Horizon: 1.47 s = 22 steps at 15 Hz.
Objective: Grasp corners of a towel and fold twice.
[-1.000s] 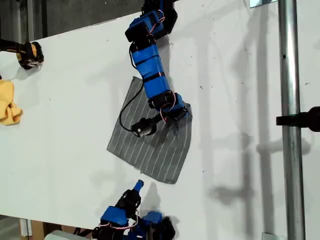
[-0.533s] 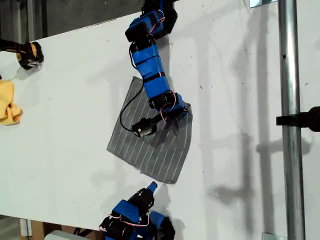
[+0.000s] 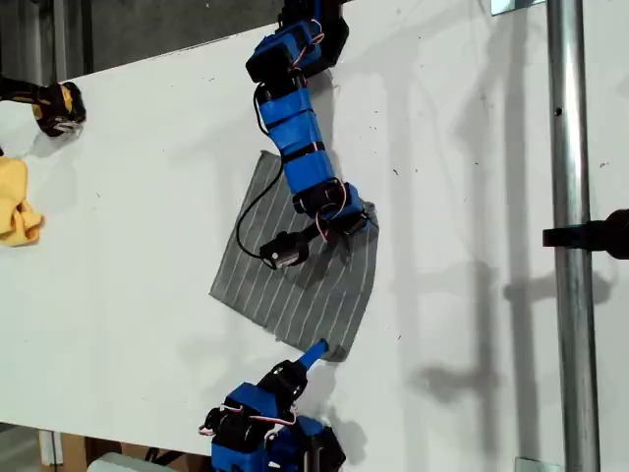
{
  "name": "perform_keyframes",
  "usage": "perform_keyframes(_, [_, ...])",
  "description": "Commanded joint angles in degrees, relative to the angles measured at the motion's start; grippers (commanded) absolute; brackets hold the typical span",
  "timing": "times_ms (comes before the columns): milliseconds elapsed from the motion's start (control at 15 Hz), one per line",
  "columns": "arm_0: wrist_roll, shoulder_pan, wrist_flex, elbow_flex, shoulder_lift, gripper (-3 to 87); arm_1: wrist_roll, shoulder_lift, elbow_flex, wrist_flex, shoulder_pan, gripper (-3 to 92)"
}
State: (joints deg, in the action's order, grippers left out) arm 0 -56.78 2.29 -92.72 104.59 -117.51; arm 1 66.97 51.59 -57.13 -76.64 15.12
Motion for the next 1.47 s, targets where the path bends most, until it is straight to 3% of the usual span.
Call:
perform_keyframes(0, [0.62, -1.05, 2.64, 1.32, 2.72, 31.1, -0.97, 5.98, 0.35, 0.88, -0.7, -0.2])
perform_keyframes(400, [-3.43, 0.7, 16.79, 14.15, 8.17, 29.4, -0.88, 6.24, -0.26, 0.88, -0.7, -0.2])
perform_keyframes(600, [-6.68, 1.14, 21.01, 18.63, 9.58, 27.5, -0.7, 6.42, -0.35, 0.79, -0.7, -0.2])
perform_keyframes(1400, [-14.06, 1.23, 24.79, 19.34, 21.45, 24.7, -0.09, 7.03, -0.53, 0.79, -0.09, -0.2])
